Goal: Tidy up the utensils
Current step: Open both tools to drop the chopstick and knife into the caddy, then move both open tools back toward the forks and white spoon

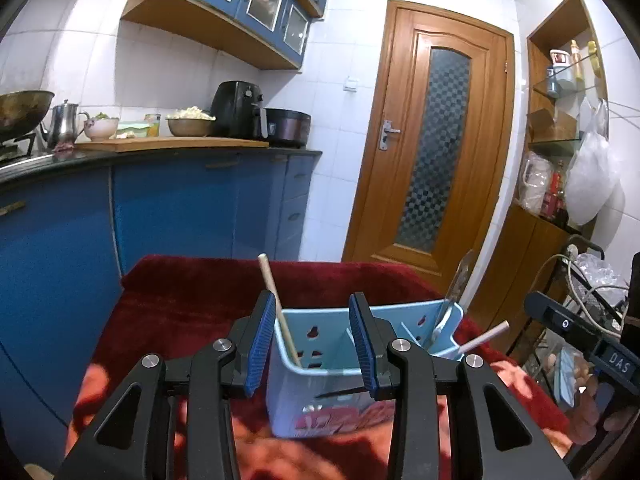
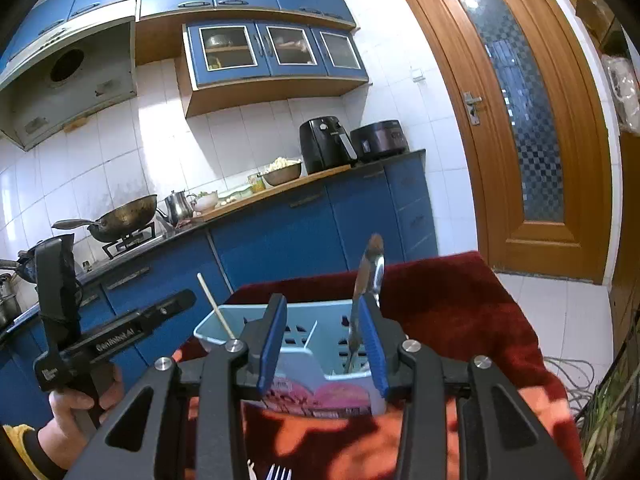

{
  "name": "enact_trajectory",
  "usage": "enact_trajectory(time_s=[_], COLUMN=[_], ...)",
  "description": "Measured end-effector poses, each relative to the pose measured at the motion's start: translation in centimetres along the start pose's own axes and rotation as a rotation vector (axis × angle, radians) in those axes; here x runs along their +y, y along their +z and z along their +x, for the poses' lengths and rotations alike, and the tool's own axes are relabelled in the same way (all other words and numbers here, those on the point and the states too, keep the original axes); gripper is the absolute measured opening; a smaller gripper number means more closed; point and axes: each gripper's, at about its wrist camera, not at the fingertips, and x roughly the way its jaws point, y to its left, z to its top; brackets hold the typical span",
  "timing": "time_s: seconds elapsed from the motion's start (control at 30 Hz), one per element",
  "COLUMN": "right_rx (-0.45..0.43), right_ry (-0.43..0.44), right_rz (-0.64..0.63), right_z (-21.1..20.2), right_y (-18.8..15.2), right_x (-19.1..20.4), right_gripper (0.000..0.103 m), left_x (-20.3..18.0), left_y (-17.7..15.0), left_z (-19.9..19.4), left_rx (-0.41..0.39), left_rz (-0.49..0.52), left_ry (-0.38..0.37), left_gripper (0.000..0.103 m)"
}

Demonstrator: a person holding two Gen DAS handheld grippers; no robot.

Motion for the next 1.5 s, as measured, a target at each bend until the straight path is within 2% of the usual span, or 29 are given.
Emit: enact_trajectory(time_s=[0.27,0.5,0.83,1.27,1.5], right_rx=[0.044,0.084,0.172,0.279,0.312], right_ry=[-0.005,-0.022,-0.069,-0.111,-0.117], right_rz=[0.047,0.072,0.074,0.074,0.089], right_z=[-1.1,-2.4,-4.0,-5.7,-6.4], right_y=[-1.8,-3.2,-5.7,-8.7,-9.8], right_x=[-0.5,-0.6,-0.1,0.1,-0.5], right_gripper=[0.04,0.04,0.04,0.04,0.04], left_x=[0.8,1.4,0.9,-0.8,-2.0], left_y=[-1.2,-2.6,-4.9,-8.2,-9.7], left_z=[-2.1,-3.7,-5.5,-6.3,-6.3], left_rx=[0.019,0.069,0.176,0.355,0.423], left_rz=[-0.013,-0.04,-0.023,-0.003,0.026], left_ry=[0.021,0.038,0.047,0.002,0.005], left_gripper=[0.039,0.039,0.039,0.039,0.039])
